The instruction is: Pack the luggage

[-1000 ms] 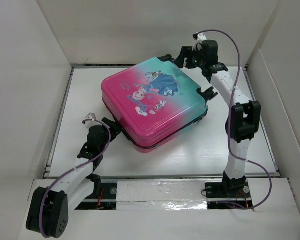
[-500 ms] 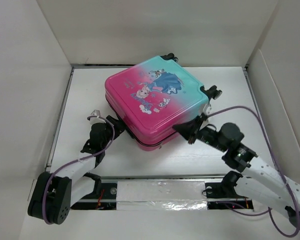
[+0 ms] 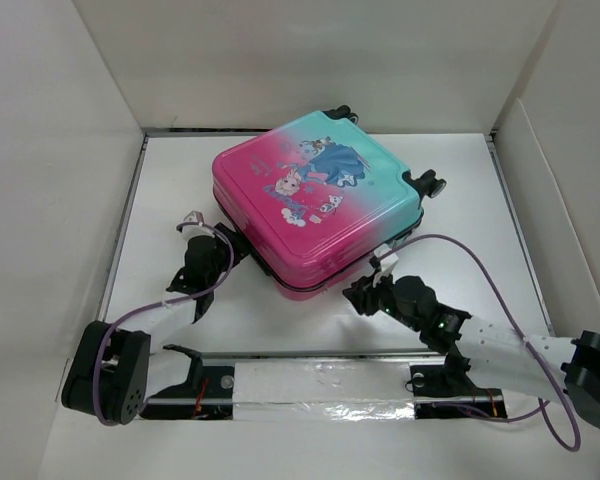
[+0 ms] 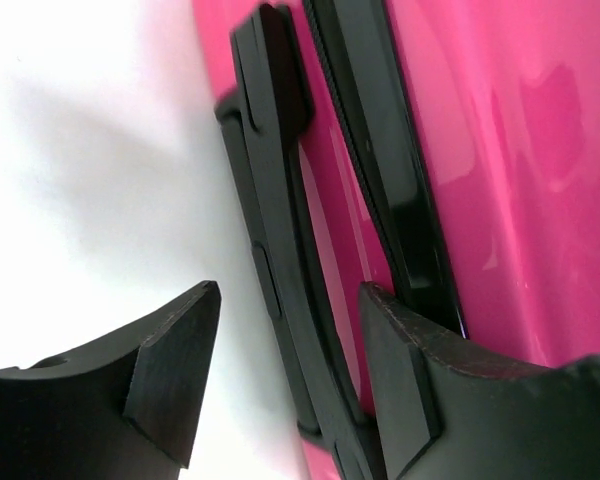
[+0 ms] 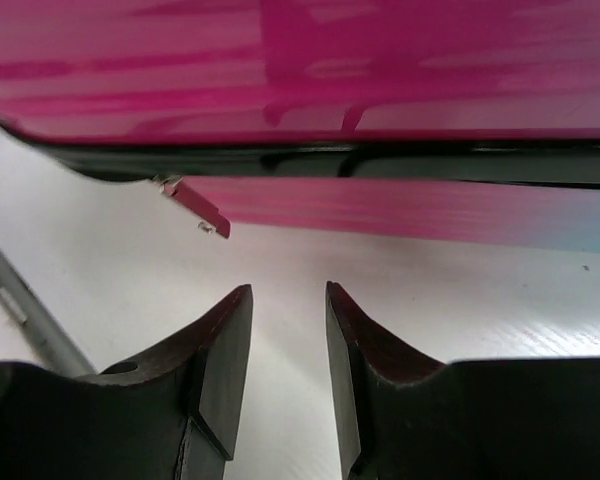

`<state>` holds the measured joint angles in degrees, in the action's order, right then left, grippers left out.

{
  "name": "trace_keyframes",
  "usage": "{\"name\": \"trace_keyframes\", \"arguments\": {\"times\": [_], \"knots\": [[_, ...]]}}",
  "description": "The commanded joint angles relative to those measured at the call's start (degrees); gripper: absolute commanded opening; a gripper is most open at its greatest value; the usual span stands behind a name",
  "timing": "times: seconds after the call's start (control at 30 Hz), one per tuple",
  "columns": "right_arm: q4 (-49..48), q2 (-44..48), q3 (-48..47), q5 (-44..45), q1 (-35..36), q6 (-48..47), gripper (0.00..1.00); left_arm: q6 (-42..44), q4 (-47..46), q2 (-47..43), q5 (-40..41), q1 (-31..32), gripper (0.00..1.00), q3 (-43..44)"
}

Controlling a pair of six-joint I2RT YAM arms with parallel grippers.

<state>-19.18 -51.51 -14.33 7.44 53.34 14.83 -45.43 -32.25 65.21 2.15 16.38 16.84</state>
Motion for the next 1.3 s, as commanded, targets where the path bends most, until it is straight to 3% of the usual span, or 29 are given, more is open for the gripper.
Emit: {"name": "trace_keyframes", "arguments": {"times": [0.0, 0.13, 0.17, 0.2, 0.3, 0.33, 0.37, 0.4, 0.6, 0.63, 0.8, 0.93, 1.03, 1.07, 1.17, 1.2, 1.23, 1.27], "knots": [[-7.01, -2.10, -2.63, 7.48, 0.54, 1.33, 0.41, 1.75, -3.96, 2.71, 0.57, 0.05, 0.54, 4.77], [-2.89, -1.14, -3.07, 13.90, -6.13, 8.79, 0.36, 1.22, -5.98, 7.47, 1.27, 0.05, 0.50, 5.83], [-1.84, -0.97, -3.08, 14.61, -9.97, 9.77, 0.23, 0.96, -7.37, 8.35, 0.93, 0.05, 0.49, 5.92], [-1.30, -0.96, -3.08, 14.97, -12.27, 10.21, 0.18, 0.78, -8.08, 10.01, 0.40, 0.66, 0.47, 6.44], [-2.09, -3.06, -4.82, 11.38, -20.69, 9.52, 0.12, 0.25, -10.19, 13.61, -0.39, 1.28, 0.31, 7.76], [-2.09, -4.21, -5.79, 9.97, -22.21, 8.73, 0.12, 0.69, -10.98, 14.41, -1.79, 1.28, 0.13, 8.03], [-2.09, -7.00, -7.80, 9.61, -23.62, 8.20, 0.12, 0.87, -12.82, 15.29, -3.72, 1.28, 0.02, 8.03], [-2.79, -8.51, -8.87, 9.26, -26.16, 7.68, 0.11, 0.96, -13.19, 16.17, -4.52, 1.28, 0.00, 8.03], [-16.22, -22.13, -17.81, -6.80, -34.00, 0.03, 0.10, 3.85, -15.48, 12.06, -6.02, 3.82, 0.00, 1.55], [-16.50, -23.89, -19.75, -12.13, -34.61, -1.02, 0.10, 4.29, -15.13, 11.26, -4.28, 5.40, 0.00, 0.66], [-14.31, -33.81, -30.83, -18.60, -35.24, -3.23, 0.10, 4.31, -10.82, 5.82, 6.01, 20.49, 0.00, -2.24], [-11.50, -37.43, -36.90, -22.55, -37.51, -3.67, 0.11, 1.23, -10.20, 2.12, 8.12, 25.10, 0.00, -4.01], [-8.86, -37.01, -37.09, -25.46, -38.66, -3.58, 0.21, 0.96, -8.27, -1.92, 9.44, 25.10, 0.00, -3.84], [-8.42, -35.26, -34.48, -25.63, -38.66, -3.14, 0.29, 1.13, -5.31, -2.89, 10.14, 25.10, 0.00, -3.22], [-8.51, -28.77, -27.54, -24.16, -39.19, -1.40, 0.38, 2.62, 0.41, -6.84, 12.43, 25.10, 0.01, -0.67], [-9.55, -26.91, -22.03, -23.79, -39.80, -0.69, 0.38, 3.06, 1.74, -9.03, 12.96, 25.10, 0.19, 0.29], [-10.26, -25.07, -19.27, -23.70, -39.81, 0.02, 0.38, 3.59, 2.80, -10.09, 13.40, 25.10, 0.28, 0.65], [-11.74, -21.39, -14.03, -23.09, -39.81, 1.24, 0.31, 4.38, 5.24, -12.36, 13.58, 25.10, 0.39, 1.35]]}}
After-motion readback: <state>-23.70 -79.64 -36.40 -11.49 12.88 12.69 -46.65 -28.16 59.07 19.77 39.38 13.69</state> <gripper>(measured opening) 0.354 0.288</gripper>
